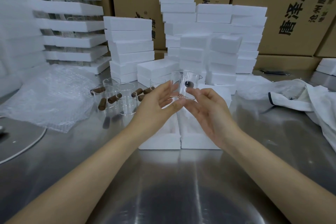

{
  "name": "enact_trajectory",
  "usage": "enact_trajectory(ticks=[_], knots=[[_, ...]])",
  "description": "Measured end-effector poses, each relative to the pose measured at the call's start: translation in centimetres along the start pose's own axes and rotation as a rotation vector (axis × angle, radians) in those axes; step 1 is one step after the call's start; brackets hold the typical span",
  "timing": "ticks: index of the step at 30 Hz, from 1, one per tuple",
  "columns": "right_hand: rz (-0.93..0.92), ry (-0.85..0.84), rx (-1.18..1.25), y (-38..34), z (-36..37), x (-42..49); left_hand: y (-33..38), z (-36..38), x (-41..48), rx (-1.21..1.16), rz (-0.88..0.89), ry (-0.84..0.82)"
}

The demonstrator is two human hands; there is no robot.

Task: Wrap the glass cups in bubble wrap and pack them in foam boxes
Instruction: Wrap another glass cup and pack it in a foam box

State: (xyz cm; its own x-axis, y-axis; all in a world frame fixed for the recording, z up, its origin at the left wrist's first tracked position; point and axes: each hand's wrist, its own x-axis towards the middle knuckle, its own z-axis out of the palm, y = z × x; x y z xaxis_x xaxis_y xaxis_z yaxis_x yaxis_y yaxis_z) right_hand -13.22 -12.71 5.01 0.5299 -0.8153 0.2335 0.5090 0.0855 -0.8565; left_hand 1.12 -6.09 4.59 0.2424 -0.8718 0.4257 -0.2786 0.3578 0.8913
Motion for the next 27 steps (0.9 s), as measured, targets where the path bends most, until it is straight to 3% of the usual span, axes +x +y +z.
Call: enact_trajectory(ticks=[13, 18, 21, 27], knots=[[0.084, 0.001, 0.107, -0.1, -0.5, 0.4, -0.2, -0.3, 0.0, -0.015, 0.009, 0.127], [0.052, -0.028, 0.038, -0.1, -0.6, 0.5, -0.1, -0.3, -0.1, 0.084, 0.027, 0.162], [-0.009, -0.035, -0.089, -0.4, -0.6, 0.5, -0.1, -0.2, -0.4, 0.269, 0.076, 0.193], [0.034, -0.087, -0.084, -1.1, -0.7, 0.5, 0.4, 0.1, -0.9, 0.408, 0.108, 0.208]])
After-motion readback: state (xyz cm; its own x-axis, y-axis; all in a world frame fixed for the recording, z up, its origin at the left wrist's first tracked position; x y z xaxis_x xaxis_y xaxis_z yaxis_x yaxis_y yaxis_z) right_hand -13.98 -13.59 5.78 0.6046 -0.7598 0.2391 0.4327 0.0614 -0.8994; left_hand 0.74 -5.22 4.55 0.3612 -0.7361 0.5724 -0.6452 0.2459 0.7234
